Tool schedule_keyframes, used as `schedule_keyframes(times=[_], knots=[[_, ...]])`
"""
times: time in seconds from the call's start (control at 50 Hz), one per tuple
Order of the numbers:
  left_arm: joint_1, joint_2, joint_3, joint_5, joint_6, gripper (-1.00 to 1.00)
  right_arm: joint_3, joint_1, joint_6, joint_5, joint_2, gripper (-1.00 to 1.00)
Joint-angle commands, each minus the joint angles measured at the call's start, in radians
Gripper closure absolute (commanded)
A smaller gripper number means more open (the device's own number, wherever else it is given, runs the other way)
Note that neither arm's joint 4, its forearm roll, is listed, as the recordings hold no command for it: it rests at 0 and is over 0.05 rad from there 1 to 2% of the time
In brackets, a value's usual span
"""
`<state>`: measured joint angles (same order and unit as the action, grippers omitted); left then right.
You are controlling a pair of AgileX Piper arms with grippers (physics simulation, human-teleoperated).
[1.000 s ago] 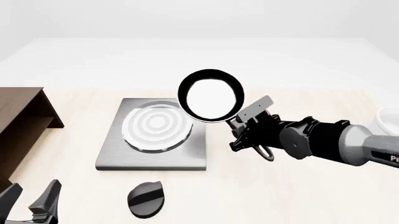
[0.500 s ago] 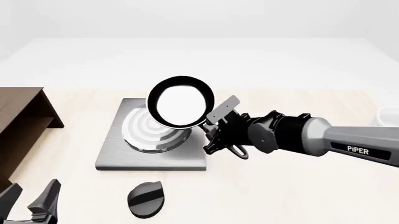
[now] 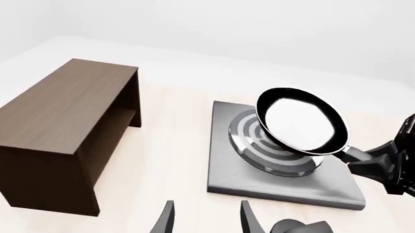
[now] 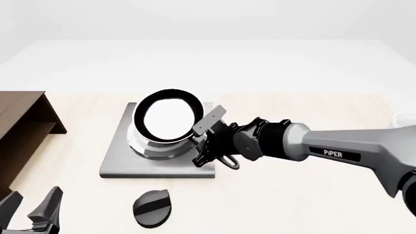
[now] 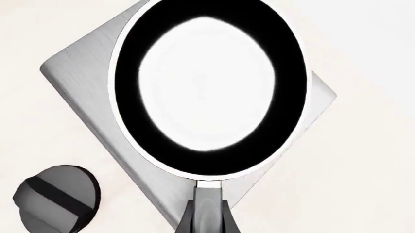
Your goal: Turn on the stove and put the frying pan on it.
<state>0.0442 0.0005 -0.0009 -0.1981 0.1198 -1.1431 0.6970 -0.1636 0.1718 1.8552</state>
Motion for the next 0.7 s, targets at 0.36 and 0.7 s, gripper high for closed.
schedule_keyframes(times=[0.36,0.7], knots=[[0.000,0.000,0.001,-0.002,0.013,-1.00,-0.108,0.030,0.020,0.013,0.088,1.00],[0.001,0.000,0.001,-0.002,0.020,-1.00,-0.122,0.019,0.014,0.009,0.119,1.00]])
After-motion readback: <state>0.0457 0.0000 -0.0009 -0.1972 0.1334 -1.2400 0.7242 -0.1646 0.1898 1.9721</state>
